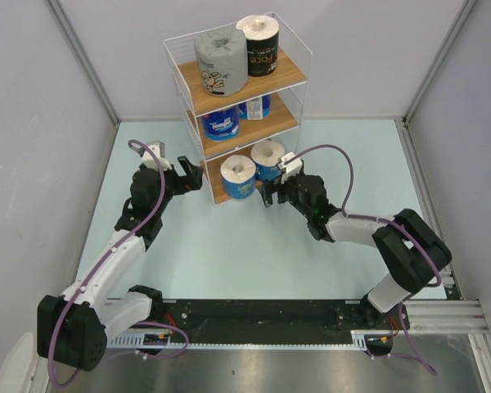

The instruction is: Place and organize the paper towels onto the shelf

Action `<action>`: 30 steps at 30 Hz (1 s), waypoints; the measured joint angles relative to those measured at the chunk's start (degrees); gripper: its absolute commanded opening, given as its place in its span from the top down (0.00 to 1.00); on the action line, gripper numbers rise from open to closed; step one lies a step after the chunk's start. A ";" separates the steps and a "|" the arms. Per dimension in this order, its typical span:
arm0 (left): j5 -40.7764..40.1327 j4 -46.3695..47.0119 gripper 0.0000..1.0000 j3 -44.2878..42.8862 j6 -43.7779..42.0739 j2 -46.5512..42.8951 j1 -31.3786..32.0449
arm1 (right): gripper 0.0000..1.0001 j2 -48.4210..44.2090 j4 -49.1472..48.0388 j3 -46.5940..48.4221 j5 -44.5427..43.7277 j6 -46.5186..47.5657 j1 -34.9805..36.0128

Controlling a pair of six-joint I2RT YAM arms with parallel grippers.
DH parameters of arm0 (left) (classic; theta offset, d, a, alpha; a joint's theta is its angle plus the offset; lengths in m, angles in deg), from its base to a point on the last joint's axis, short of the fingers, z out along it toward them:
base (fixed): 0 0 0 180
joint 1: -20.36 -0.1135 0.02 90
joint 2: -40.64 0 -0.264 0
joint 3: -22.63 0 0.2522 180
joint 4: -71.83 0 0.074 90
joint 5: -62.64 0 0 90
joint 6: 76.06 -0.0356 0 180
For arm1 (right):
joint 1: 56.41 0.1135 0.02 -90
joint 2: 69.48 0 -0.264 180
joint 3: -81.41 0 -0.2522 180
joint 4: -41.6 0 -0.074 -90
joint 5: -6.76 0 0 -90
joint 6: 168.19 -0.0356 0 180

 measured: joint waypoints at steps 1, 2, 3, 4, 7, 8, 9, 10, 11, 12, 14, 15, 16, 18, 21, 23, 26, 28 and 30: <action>-0.02 0.00 0.00 0.00 0.00 -0.02 0.00 | 0.00 0.90 -0.57 0.22 0.44 0.26 -0.20; -0.02 0.00 0.00 0.00 0.00 -0.02 0.00 | 0.00 2.29 -1.20 0.83 1.31 0.66 -0.48; -0.02 0.00 0.00 0.00 0.02 0.00 0.00 | 0.00 3.30 -1.31 1.38 1.92 0.85 -0.68; -0.02 0.00 0.00 0.00 0.02 0.00 0.00 | 0.00 4.33 -1.16 2.03 2.64 1.07 -0.90; -0.02 0.00 0.00 0.00 0.00 0.00 0.00 | 0.00 6.91 -0.96 4.11 4.57 1.46 -1.27; -0.02 0.00 0.00 0.00 0.02 0.00 0.00 | 0.00 7.41 -0.79 4.63 5.09 1.49 -1.36; -0.02 0.00 0.00 0.00 0.02 0.00 0.00 | 0.00 7.89 -0.70 5.22 5.68 1.46 -1.40; -0.02 0.02 0.00 0.00 0.02 0.00 0.00 | 0.00 8.20 -0.68 5.66 5.95 1.44 -1.42; -0.02 0.02 0.00 0.00 0.02 0.00 0.00 | 0.00 8.70 -0.63 6.38 6.25 1.40 -1.42; -0.02 0.02 0.00 0.00 0.02 0.00 0.00 | 0.00 9.14 -0.66 6.97 6.36 1.36 -1.42; -0.02 0.02 0.00 0.00 0.02 0.00 0.00 | 0.00 10.10 -0.66 8.24 6.56 1.18 -1.42; 0.00 0.02 0.00 0.00 0.02 0.00 0.00 | 0.00 10.51 -0.59 8.74 6.67 1.09 -1.42; -0.02 0.02 0.00 0.00 0.02 0.00 0.00 | 0.00 10.93 -0.52 9.16 6.71 0.98 -1.42; -0.02 0.04 0.00 0.00 0.02 0.00 -0.04 | 0.00 11.67 -0.26 9.88 7.02 0.92 -1.42; -0.02 0.04 0.00 0.00 0.02 0.00 -0.04 | 0.00 12.81 0.09 10.69 7.13 0.70 -1.42; -0.02 0.09 0.00 0.00 0.04 0.00 -0.07 | 0.00 13.44 0.26 10.97 7.17 0.48 -1.42; 0.00 0.15 0.00 0.00 0.04 0.00 -0.11 | 0.00 14.62 0.37 11.41 7.54 0.22 -1.42; 0.00 0.28 0.00 0.00 0.04 0.00 -0.11 | 0.00 15.21 0.46 11.67 7.65 -0.02 -1.42; 0.00 0.44 0.00 0.00 0.04 0.00 -0.13 | 0.00 15.91 0.66 12.20 7.98 -0.26 -1.42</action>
